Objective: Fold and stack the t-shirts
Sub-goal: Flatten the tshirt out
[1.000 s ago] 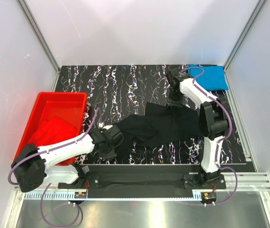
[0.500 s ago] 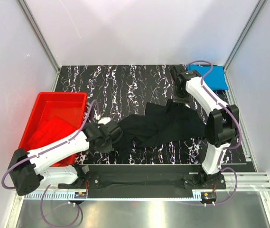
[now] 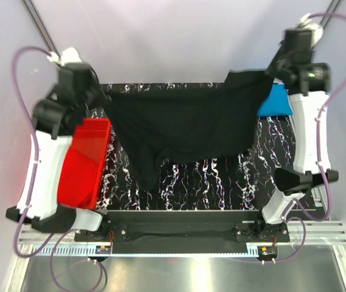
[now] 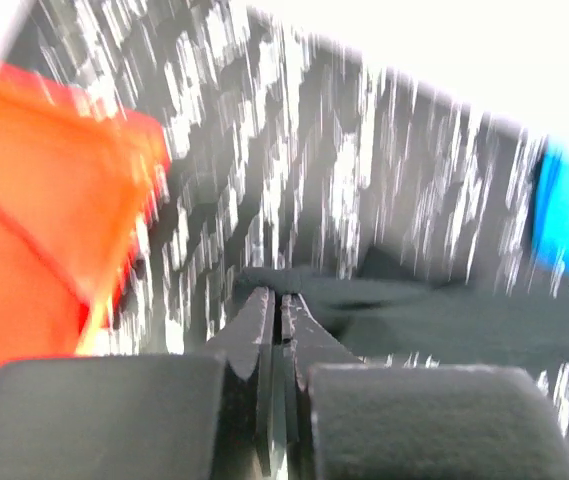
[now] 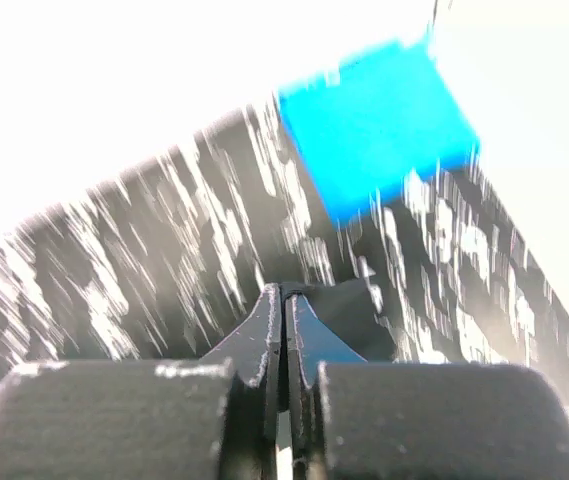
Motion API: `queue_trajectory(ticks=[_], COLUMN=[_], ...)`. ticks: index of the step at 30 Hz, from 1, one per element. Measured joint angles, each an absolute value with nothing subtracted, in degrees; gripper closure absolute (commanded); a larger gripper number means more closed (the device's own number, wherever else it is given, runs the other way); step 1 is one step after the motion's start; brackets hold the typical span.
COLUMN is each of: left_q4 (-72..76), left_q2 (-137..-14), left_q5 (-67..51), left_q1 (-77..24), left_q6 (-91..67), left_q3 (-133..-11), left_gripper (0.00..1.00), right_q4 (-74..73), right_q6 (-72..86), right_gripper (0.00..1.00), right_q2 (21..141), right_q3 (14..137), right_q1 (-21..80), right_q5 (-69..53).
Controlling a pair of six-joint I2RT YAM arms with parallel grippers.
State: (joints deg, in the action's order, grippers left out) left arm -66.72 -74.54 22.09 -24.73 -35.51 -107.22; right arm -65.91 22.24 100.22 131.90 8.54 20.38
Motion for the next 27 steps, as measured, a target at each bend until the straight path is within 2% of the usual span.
queue_trajectory(ticks=[3, 6, 13, 16, 19, 23, 27], left_q4=[-65.9, -63.0, -62.8, -62.5, -58.1, -46.9, -39.7], left_q2=[-82.9, -88.8, -91.0, -90.5, -86.2, -71.8, -67.9], left_q5=[19.6, 17.0, 12.2, 12.1, 12.3, 12.4, 13.3], left_q1=[-16.4, -12.3, -8.3, -8.2, -8.2, -8.2, -8.2], left_q6=[-31.2, -27.7, -24.7, -23.7, -23.3, -22.9, -22.0], left_q3=[-123.0, -132.1, -137.5, -140.5, -137.4, -122.2, -123.2], left_gripper=[1.00, 1.00, 1.00, 1.00, 1.00, 1.00, 1.00], right_q4=[-64.6, -60.7, -42.6, -39.0, -35.6, -32.7, -29.3], right_q6=[20.5, 19.1, 15.5, 14.4, 13.4, 12.8, 12.1], right_gripper=[1.00, 1.00, 1.00, 1.00, 1.00, 1.00, 1.00], right_q2=[100.1, 97.5, 77.8, 73.3, 70.2, 67.0, 66.6], right_q3=[143.8, 147.0, 125.1, 124.6, 126.4, 126.3, 125.8], right_q1=[6.1, 5.9, 6.1, 6.1, 6.1, 6.1, 6.1], right_q5=[20.6, 20.4, 17.7, 16.5, 15.4, 14.5, 13.8])
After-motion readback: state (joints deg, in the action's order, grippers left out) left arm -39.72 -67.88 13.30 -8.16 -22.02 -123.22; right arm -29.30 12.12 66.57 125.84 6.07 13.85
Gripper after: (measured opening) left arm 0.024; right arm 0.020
